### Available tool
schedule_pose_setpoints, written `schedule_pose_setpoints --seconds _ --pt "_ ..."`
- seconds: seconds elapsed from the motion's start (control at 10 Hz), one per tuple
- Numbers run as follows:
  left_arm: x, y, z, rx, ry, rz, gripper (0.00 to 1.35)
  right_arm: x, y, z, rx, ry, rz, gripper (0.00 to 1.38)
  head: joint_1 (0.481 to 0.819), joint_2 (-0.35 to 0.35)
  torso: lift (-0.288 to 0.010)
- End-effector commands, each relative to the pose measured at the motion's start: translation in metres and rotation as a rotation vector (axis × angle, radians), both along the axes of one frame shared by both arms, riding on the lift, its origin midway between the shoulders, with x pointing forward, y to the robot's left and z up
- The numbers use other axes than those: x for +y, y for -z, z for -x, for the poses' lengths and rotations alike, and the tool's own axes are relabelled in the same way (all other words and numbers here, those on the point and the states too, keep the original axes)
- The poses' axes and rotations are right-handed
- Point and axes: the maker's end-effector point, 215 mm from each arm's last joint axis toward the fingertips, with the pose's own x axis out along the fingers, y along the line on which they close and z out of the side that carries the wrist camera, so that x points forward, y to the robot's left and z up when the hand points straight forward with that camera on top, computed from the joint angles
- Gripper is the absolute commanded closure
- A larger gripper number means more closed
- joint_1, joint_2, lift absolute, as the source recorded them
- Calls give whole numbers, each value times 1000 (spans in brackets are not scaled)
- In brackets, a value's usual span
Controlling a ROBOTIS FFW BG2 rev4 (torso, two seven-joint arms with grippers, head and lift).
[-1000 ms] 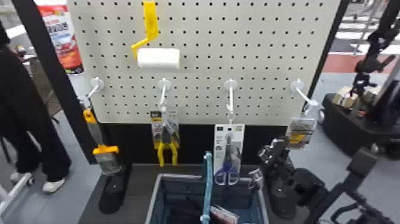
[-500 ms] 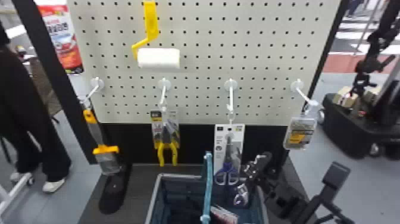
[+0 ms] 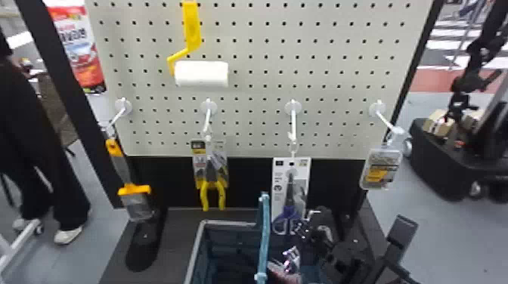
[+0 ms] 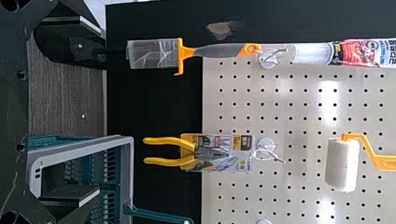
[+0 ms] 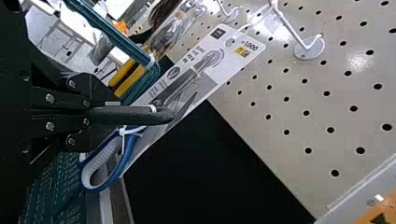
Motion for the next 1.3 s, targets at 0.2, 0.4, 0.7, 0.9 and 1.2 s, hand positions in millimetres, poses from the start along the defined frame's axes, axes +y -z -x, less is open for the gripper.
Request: schedule_pose_setpoints --seconds 0.2,0.4,0.7,0.9,1.2 --pt "0 1 0 1 0 0 119 9 8 8 13 -29 -4 1171 549 0 -100" --pt "-1 1 0 0 2 1 117 14 10 11 18 -42 -7 1171 549 0 -100" --pt "-1 2 -1 0 2 1 117 31 17 15 27 -94 -19 1170 549 0 -100" --pt "-2 1 -1 -1 3 2 117 32 19 15 32 -103 -17 884 549 0 -100" --pt "-2 1 -1 -1 3 2 117 32 18 14 27 -107 -13 67 549 0 -100"
